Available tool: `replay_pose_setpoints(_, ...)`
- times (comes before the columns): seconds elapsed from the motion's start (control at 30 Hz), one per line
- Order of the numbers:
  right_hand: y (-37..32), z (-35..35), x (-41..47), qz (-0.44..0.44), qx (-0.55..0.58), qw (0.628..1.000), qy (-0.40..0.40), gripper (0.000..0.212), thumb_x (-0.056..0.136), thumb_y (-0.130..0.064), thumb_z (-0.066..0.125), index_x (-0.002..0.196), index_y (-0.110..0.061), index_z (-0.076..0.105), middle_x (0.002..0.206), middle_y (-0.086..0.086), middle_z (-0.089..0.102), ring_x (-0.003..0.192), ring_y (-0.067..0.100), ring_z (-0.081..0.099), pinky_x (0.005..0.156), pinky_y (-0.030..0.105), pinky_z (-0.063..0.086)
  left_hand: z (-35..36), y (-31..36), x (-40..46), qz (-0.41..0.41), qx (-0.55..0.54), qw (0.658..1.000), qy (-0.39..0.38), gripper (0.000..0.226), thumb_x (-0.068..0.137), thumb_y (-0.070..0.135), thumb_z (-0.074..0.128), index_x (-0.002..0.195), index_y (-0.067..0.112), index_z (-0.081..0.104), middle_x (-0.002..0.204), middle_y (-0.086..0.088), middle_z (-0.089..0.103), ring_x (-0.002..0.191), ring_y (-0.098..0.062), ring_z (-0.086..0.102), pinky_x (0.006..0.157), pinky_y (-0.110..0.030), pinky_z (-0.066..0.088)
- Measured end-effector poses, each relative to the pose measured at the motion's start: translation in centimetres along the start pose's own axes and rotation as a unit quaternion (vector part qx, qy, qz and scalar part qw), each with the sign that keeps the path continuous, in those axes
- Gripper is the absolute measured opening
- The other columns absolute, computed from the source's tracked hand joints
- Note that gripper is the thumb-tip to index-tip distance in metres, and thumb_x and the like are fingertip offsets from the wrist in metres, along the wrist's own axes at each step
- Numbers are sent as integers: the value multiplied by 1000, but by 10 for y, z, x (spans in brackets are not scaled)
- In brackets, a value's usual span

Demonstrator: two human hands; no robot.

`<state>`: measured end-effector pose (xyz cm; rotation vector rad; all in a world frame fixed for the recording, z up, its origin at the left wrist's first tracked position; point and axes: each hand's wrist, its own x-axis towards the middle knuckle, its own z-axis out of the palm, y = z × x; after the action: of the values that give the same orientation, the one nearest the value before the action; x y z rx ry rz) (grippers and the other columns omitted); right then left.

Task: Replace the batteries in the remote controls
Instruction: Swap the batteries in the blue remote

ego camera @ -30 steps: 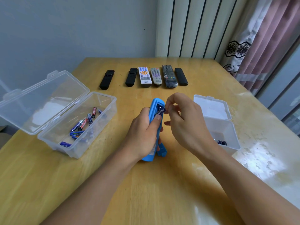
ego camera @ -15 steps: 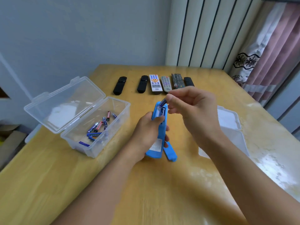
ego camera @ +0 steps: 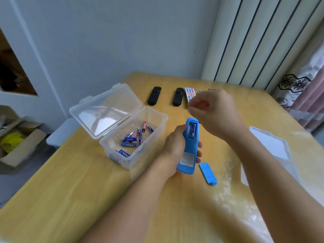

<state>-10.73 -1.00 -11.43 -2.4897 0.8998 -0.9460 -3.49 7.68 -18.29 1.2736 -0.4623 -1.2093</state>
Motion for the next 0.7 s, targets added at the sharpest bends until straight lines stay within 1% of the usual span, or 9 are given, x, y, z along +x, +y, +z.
replay_pose_setpoints(0.03,19,-12,-11,18,-15,1000,9,11,83,-14,72,78,-23,73,70,-15,67,67,0,64,57,17,48,1,-2,3,8,-14,1000,-8,39,103,32,36,97,5,63,64,-10,68,44,-24,60,43,-26,50)
replay_pose_setpoints(0.07,35,-20,-24,31,-18,999,2,11,85,-15,73,80,-25,72,76,-17,68,74,-2,65,60,16,50,2,-3,4,17,-17,1000,-13,39,104,31,35,97,5,64,66,-11,68,45,-25,59,43,-27,50)
replay_pose_setpoints(0.13,54,-24,-48,38,11,999,-31,9,86,-17,76,86,-25,73,90,-15,70,86,1,67,71,24,58,4,-7,6,33,-1,999,-23,40,105,30,35,98,6,66,67,-11,68,46,-25,59,43,-28,51)
replay_pose_setpoints(0.17,58,-21,-57,34,27,998,-44,9,86,-17,76,90,-25,74,97,-14,70,91,3,66,75,25,58,4,-8,5,44,13,999,-26,40,106,29,34,100,6,66,68,-11,68,47,-25,60,44,-28,51)
replay_pose_setpoints(0.23,64,-20,-69,20,34,998,-43,13,86,-19,76,96,-27,74,103,-17,67,95,3,65,78,20,57,8,-10,3,67,43,996,-34,39,107,28,33,107,3,63,70,-12,67,48,-26,60,44,-30,51)
replay_pose_setpoints(0.33,67,-22,-75,10,36,999,-24,14,87,-20,75,100,-26,76,100,-18,66,93,3,64,77,16,55,14,-13,-1,102,82,990,-44,35,109,24,31,109,4,60,70,-13,65,48,-27,59,44,-30,49)
replay_pose_setpoints(0.47,63,-24,-78,11,71,997,25,16,89,-18,73,103,-24,76,98,-16,67,93,3,64,74,14,54,18,-14,-5,143,130,980,-37,33,109,24,32,107,6,59,72,-8,66,51,-26,61,43,-32,49)
replay_pose_setpoints(0.6,60,-16,-80,9,63,997,35,17,91,-15,71,106,-21,77,97,-10,68,89,6,64,72,22,56,20,-16,-5,168,155,972,-44,31,110,25,33,102,6,56,74,-5,65,53,-25,61,45,-33,49)
replay_pose_setpoints(0.7,59,-9,-82,3,58,996,71,14,94,-13,67,98,-20,78,92,-8,69,83,8,63,69,27,55,21,-20,-5,189,184,964,-36,30,110,27,33,97,10,54,77,-5,64,57,-27,60,47,-34,49)
